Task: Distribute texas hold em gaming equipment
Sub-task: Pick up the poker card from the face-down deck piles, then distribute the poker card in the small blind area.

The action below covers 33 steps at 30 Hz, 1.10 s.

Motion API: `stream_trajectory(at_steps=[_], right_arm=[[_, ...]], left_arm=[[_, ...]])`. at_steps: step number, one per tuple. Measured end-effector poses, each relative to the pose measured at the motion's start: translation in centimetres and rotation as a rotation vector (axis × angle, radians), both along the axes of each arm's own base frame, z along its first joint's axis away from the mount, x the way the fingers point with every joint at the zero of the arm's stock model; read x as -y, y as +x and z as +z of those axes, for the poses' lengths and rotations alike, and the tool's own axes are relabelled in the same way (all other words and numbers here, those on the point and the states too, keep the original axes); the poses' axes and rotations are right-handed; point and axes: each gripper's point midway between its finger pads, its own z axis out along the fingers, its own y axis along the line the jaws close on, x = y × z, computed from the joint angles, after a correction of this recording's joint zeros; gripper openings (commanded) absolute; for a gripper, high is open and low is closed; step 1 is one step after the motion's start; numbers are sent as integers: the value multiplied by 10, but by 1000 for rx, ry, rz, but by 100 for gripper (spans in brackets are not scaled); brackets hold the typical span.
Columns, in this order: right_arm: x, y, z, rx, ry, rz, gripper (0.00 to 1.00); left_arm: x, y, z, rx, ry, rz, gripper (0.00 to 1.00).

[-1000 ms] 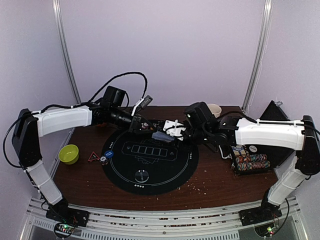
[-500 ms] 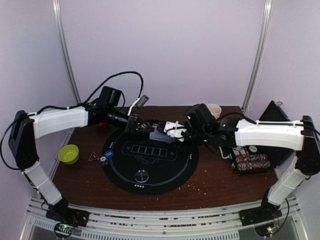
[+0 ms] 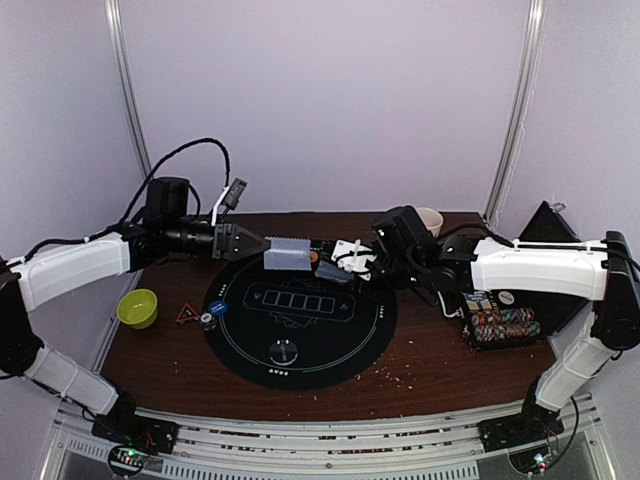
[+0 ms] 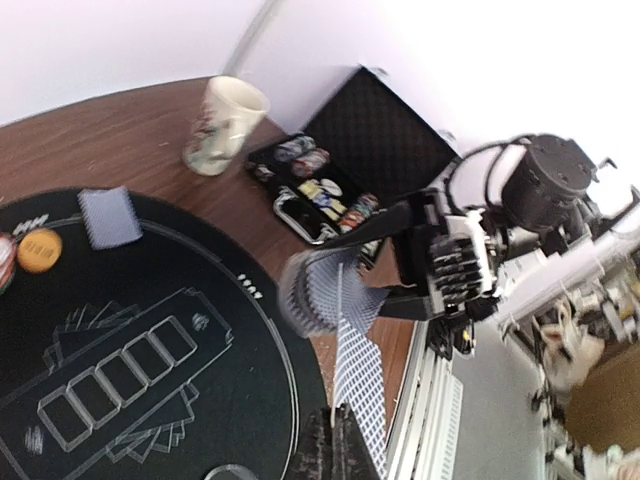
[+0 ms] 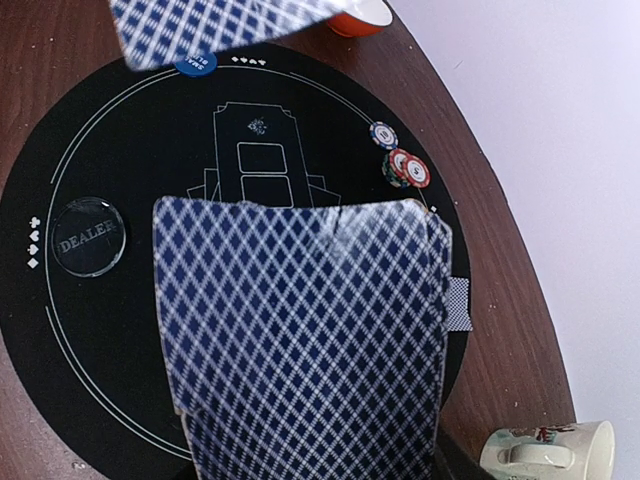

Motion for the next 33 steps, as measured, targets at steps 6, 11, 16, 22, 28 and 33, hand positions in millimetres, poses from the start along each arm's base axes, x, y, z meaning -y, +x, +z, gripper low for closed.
stream_trajectory(at_steps=[6, 11, 16, 22, 28, 33], right_arm=[[1, -2, 5, 4, 11, 4, 47], [0, -3, 7, 4, 18, 15, 47], [0, -4, 8, 4, 22, 21, 47], [1, -5, 15, 17, 33, 25, 47], [2, -6, 13, 15, 30, 26, 47], [2, -6, 13, 16, 30, 26, 47]], left_arm=[[-69, 7, -25, -157, 49, 322, 0], [-100, -9, -86, -344, 143, 486, 0], [-125, -42, -161, -553, 274, 591, 0], [-150, -57, -186, -592, 281, 744, 0], [-168, -71, -223, -671, 330, 834, 0], [-177, -70, -229, -668, 355, 884, 0]])
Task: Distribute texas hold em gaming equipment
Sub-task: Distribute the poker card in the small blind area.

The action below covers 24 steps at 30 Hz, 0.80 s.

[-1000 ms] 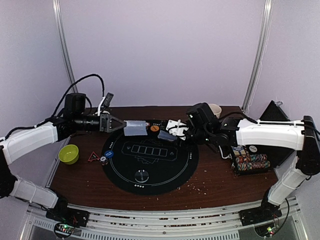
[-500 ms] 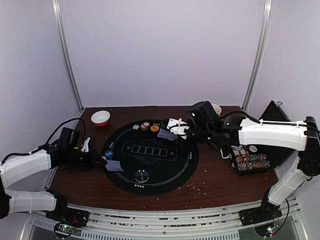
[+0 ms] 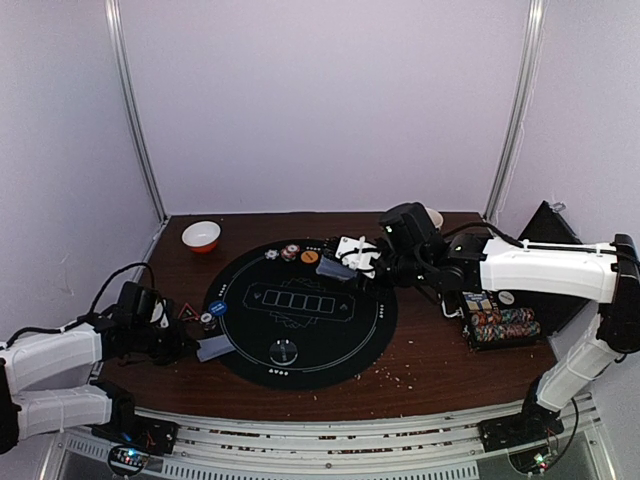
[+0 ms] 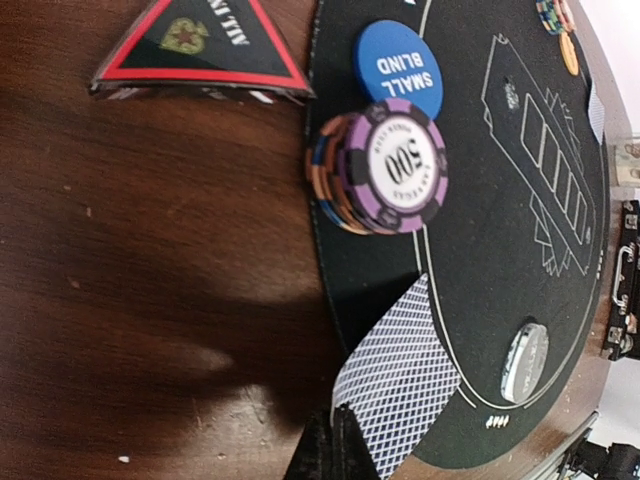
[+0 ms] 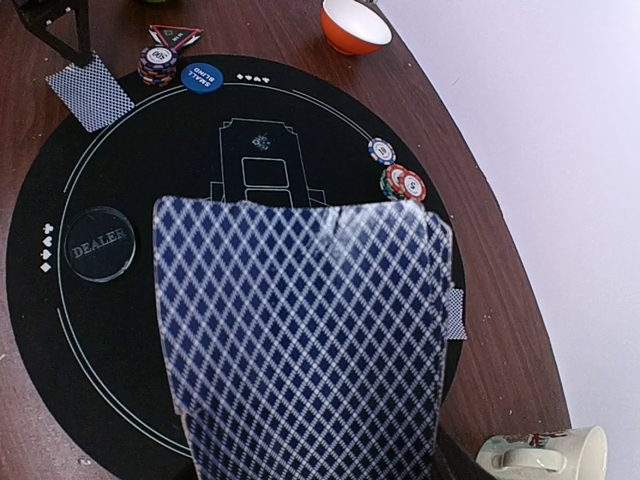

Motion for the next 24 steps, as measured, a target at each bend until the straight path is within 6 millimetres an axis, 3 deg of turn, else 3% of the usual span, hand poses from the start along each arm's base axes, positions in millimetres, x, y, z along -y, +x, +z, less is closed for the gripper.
stream_trajectory(at_steps=[5, 13, 17, 21, 24], right_arm=[[0, 0, 0, 0, 0, 0, 47], [0, 0, 0, 2, -3, 2, 47], [0, 0, 0, 4, -4, 4, 47], [0, 0, -1, 5, -9, 8, 47], [1, -2, -3, 0, -19, 14, 47]], left_arm=[[-6, 0, -9, -29, 33, 20, 0], [-16, -6, -19, -65, 92, 29, 43], [-18, -3, -13, -54, 108, 34, 47], [-21, 7, 11, 3, 129, 42, 63], [-18, 31, 61, 161, 132, 31, 80]])
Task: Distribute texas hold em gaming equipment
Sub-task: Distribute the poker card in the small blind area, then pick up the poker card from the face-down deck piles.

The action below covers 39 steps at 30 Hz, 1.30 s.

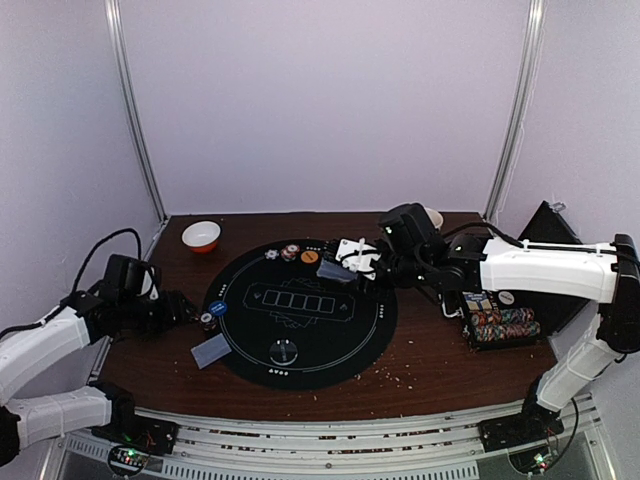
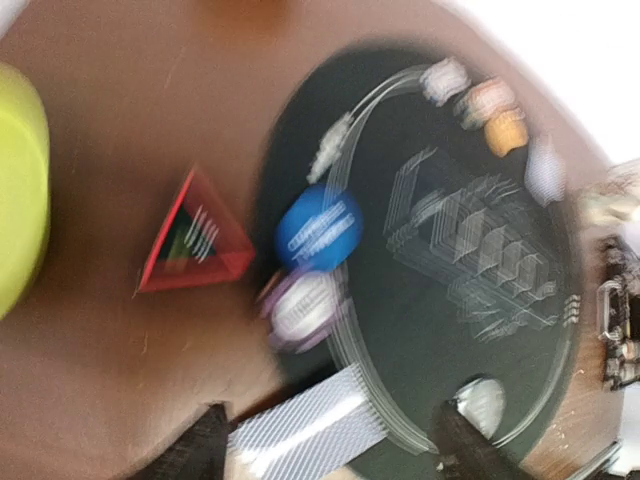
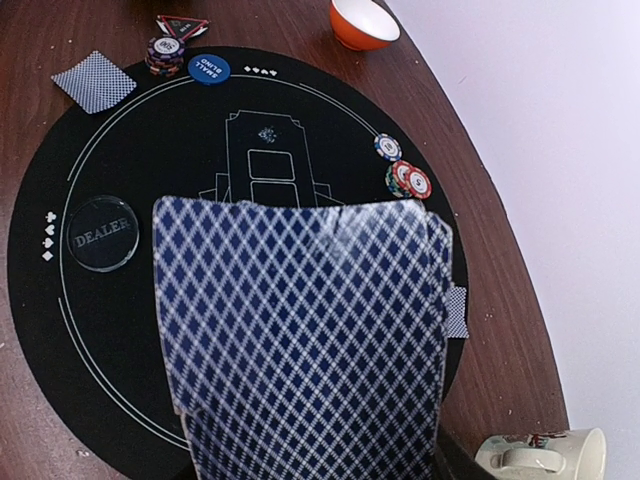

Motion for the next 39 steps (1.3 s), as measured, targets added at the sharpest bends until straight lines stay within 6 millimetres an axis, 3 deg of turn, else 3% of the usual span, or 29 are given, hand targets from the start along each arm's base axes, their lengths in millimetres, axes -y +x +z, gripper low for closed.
stream_trajectory(at_steps=[4, 6, 8, 10, 13, 17, 21, 26, 39], right_arm=[[0, -3, -2, -14, -7, 13, 47], [-1, -3, 0, -14, -4, 20, 47], [-3, -4, 4, -11, 3, 26, 47], [-7, -5, 8, -8, 11, 37, 47], [-13, -7, 12, -3, 17, 55, 47], [-22, -10, 7, -11, 9, 77, 47], [-29, -15, 0, -25, 0, 99, 47], [-34, -16, -3, -30, -4, 109, 47], [-37, -17, 0, -24, 0, 117, 47]], left_arm=[[28, 30, 89, 261, -5, -120, 94], [60, 38, 131, 374, -27, -242, 98], [93, 44, 159, 447, -69, -363, 98], [129, 50, 175, 487, -125, -493, 98], [171, 56, 168, 467, -187, -656, 98], [221, 47, 155, 440, -225, -896, 98], [253, 37, 155, 462, -247, -1053, 98], [264, 33, 136, 437, -258, -1133, 93], [267, 37, 106, 376, -216, -1134, 46]])
